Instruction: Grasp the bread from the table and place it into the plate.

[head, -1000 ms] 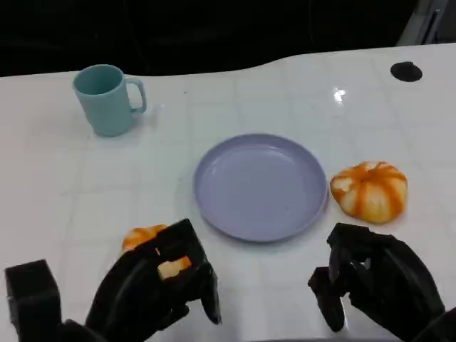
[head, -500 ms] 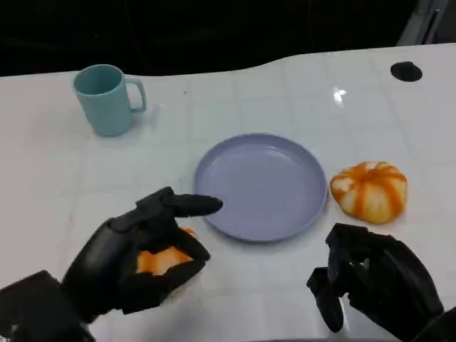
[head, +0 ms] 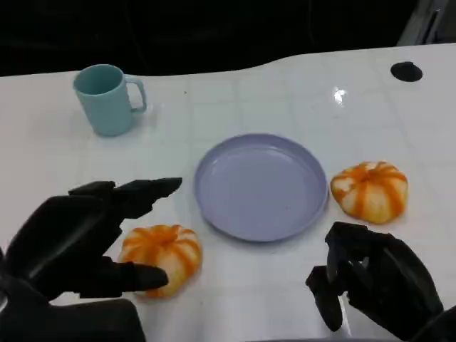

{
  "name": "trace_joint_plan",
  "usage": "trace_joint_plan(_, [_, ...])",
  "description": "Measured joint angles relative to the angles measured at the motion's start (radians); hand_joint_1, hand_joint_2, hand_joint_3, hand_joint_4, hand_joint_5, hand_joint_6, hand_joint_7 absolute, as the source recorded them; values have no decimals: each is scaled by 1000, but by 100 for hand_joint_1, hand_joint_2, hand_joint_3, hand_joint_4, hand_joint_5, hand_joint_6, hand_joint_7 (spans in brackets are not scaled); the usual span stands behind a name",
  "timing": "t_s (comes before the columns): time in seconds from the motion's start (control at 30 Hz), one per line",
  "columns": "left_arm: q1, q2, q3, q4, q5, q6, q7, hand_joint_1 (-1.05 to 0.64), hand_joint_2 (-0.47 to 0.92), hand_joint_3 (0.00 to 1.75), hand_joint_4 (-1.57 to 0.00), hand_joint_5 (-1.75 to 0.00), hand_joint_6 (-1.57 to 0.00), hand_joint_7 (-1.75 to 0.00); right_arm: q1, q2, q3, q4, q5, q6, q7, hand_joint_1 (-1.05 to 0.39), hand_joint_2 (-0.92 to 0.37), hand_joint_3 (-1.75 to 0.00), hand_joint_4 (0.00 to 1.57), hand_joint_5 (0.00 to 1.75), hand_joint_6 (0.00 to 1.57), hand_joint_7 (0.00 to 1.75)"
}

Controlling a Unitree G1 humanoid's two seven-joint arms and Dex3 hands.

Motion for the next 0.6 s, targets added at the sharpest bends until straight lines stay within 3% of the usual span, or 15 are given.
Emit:
trace_joint_plan(0.3, [-29,54,-93,-24,196,63,-80,-79,92,6,-35,-29,-29,0,2,-1,6,-2,0,0,0,-94,-71,-54,119,165,102,151])
trace_joint_plan(0.6, [-115,42,-212,86,315,123,-120,-80,92,5,-38,-23,-28,0,9,-4,8,-9,1,1,0,-94,-73,-53,120,165,103,150])
